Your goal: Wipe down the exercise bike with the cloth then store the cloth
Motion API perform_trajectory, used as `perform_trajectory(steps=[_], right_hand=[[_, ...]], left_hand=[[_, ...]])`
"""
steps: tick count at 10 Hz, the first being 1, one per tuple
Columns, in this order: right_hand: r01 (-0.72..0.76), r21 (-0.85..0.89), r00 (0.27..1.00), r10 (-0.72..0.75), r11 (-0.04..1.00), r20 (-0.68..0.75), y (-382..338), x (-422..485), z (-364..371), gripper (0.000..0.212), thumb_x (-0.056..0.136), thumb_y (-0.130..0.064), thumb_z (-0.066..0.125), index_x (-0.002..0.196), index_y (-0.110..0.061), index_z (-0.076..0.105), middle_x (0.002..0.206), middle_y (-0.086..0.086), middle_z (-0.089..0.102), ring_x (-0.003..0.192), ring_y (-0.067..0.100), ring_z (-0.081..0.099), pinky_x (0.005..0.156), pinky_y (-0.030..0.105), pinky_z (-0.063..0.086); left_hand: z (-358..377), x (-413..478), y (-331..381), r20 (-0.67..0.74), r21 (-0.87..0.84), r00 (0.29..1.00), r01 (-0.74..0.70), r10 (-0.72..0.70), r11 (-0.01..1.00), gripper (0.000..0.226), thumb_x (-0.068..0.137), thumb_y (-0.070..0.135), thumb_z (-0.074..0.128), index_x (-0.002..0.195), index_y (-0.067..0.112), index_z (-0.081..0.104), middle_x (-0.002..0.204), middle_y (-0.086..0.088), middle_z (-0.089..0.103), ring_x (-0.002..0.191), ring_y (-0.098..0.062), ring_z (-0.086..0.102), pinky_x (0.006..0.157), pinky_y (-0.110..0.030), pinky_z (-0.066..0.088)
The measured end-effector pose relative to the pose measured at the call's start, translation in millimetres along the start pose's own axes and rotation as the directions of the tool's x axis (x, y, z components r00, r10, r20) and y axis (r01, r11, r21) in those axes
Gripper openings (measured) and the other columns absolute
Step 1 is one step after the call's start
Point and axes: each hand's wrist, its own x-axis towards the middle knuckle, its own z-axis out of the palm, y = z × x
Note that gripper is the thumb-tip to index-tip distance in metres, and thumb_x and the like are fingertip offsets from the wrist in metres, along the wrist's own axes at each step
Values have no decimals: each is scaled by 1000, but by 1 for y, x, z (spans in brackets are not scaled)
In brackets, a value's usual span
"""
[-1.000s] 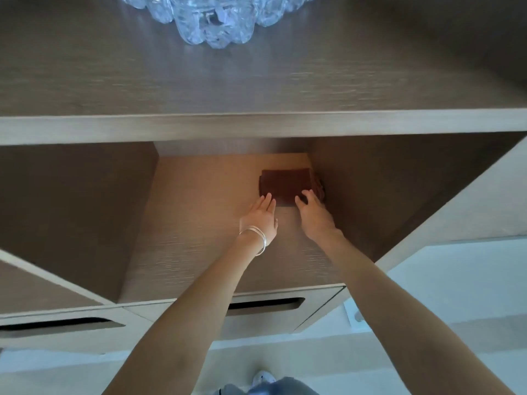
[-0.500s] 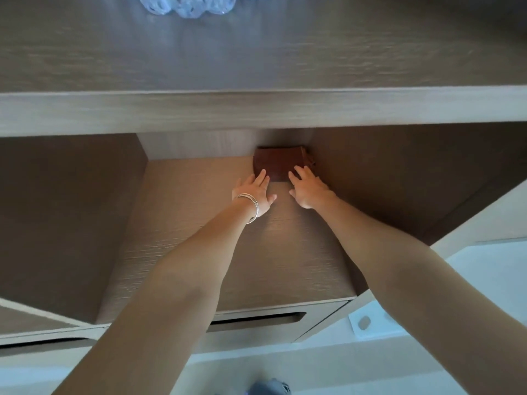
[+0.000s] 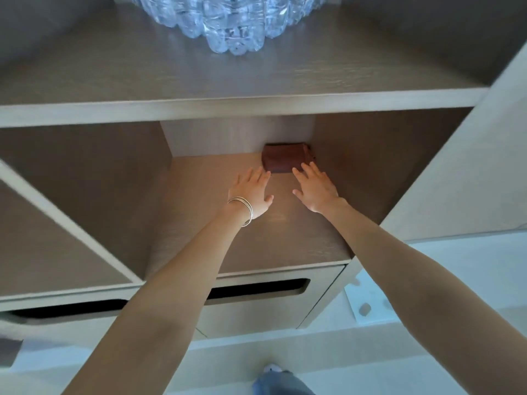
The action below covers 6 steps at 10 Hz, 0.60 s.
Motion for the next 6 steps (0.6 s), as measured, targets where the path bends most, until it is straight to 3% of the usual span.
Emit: perform_trajectory(steps=[6], right_hand=[[60,48,991,-53,997,-126,-96,-263,-42,58,96,-32,44,147,-24,18,157,7,9,145,24,2,116,48,11]], left_hand=[[-64,-275,6,-114,30,992,63,-59,998,60,93,52,30,146,27,15,157,-1,14,145,-23,5,117,-49,5]])
